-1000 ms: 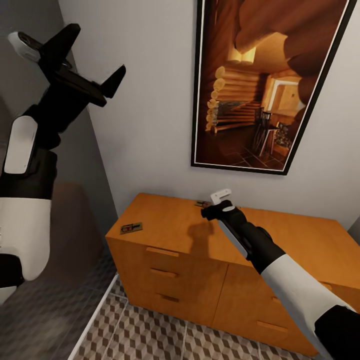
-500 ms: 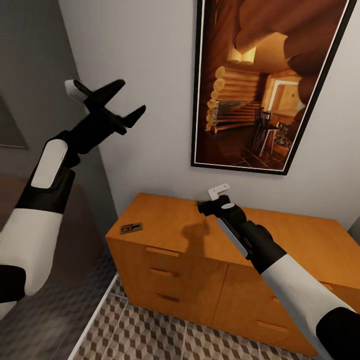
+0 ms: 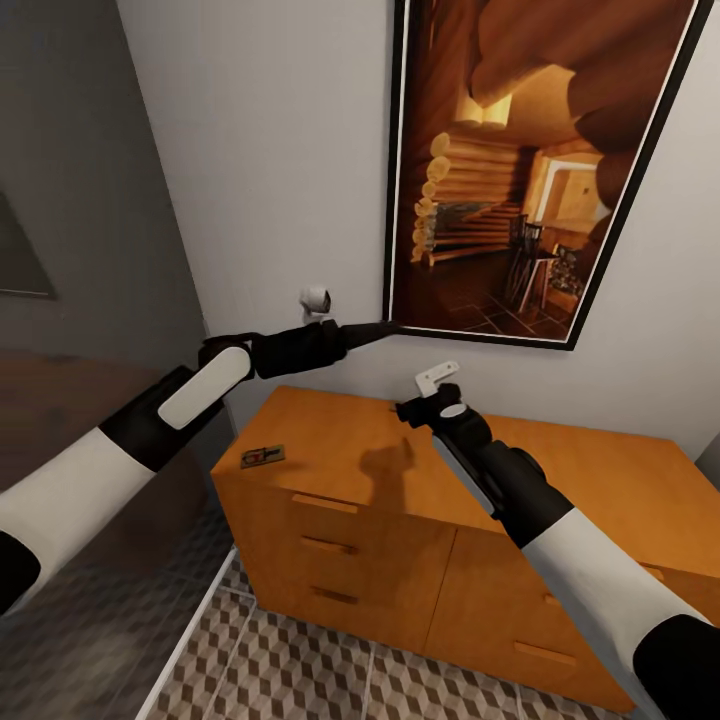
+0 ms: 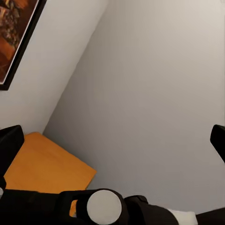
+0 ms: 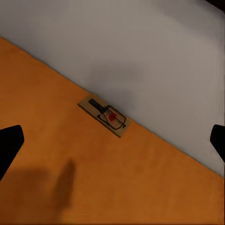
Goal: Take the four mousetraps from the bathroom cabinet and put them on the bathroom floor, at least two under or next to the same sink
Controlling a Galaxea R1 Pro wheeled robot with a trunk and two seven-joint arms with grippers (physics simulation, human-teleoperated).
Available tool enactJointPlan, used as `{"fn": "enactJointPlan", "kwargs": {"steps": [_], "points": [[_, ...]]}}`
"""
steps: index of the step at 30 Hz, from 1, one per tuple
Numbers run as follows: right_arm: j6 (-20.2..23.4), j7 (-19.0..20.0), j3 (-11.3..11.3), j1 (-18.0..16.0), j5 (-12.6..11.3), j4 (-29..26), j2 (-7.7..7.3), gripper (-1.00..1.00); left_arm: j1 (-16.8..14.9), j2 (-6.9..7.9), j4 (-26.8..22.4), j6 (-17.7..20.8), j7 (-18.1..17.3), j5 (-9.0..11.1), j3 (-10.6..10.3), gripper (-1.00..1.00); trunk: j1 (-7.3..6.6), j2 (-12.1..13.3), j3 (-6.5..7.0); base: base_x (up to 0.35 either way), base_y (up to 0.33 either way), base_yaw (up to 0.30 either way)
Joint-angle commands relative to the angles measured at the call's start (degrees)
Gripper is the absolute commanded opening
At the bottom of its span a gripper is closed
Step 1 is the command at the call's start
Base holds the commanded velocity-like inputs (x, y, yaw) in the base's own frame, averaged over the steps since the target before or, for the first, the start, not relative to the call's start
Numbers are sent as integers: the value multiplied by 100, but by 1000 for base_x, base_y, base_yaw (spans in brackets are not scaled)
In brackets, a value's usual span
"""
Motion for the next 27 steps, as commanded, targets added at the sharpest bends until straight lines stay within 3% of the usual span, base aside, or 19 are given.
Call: {"fn": "enactJointPlan", "kwargs": {"steps": [1, 4, 8, 15, 27], "points": [[38, -56, 28, -7, -11, -15, -5, 100, -8, 42, -2, 38, -15, 64, -11, 100, 1, -6, -8, 0, 0, 0], [75, -56, 106, 6, 162, -78, -6, 100, -7, 172, -29, 28, -129, 93, -12, 100, 1, -6, -8, 0, 0, 0], [77, -56, 194, 59, 283, -165, -16, 100, -7, 227, -33, 20, -308, 147, -13, 100, 1, -6, -8, 0, 0, 0], [68, -51, 245, 121, 352, -273, -22, 100, -7, 252, 12, 9, -542, 180, -19, 100, 1, -6, -8, 4, -3, 0], [122, -48, 237, 137, 345, -502, -5, 100, -7, 246, 6, 9, -611, 190, -30, 100, 1, -6, -8, 117, -105, 0]]}}
